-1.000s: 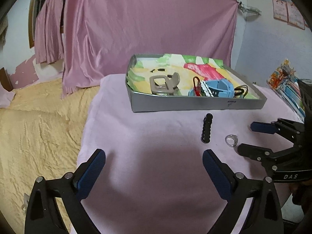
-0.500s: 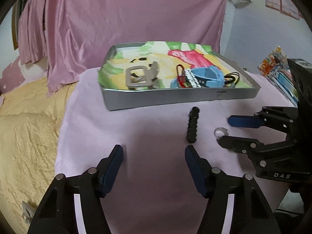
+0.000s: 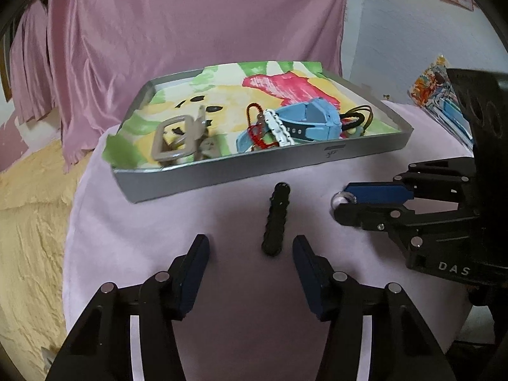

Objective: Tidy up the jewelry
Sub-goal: 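Grasp the black bead hair clip with the left gripper while the right grasps the silver ring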

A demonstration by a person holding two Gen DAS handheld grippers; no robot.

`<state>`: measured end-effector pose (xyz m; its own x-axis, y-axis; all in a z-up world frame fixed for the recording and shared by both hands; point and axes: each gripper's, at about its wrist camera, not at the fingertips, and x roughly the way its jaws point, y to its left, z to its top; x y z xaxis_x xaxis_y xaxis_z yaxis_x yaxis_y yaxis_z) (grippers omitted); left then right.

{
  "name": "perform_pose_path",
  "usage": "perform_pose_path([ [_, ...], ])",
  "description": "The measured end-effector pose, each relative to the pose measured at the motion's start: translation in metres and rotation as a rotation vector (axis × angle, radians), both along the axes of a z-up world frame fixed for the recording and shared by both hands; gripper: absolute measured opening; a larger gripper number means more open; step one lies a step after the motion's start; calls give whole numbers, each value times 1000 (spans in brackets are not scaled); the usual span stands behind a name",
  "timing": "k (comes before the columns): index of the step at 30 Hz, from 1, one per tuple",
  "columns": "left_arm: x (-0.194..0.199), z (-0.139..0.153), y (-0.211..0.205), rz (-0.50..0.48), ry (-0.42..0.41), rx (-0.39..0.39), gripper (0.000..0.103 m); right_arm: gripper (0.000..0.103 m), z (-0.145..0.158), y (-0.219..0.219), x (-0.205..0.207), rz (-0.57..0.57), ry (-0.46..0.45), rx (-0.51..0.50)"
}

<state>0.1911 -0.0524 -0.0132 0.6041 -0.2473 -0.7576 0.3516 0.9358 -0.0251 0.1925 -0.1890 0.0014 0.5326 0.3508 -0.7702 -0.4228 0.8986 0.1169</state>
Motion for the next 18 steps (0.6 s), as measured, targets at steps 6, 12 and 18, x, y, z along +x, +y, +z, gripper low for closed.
perform_pose_path([
  [6,9,0,-13,-19,6,9,48,18,-2,-12,4,-36,19,52],
  [12,12,1,-18,-36,15,16,33,18,-4,-17,7,-52,26,69],
  [18,13,2,-21,-46,11,19,13,18,-3,-18,6,-65,26,69],
])
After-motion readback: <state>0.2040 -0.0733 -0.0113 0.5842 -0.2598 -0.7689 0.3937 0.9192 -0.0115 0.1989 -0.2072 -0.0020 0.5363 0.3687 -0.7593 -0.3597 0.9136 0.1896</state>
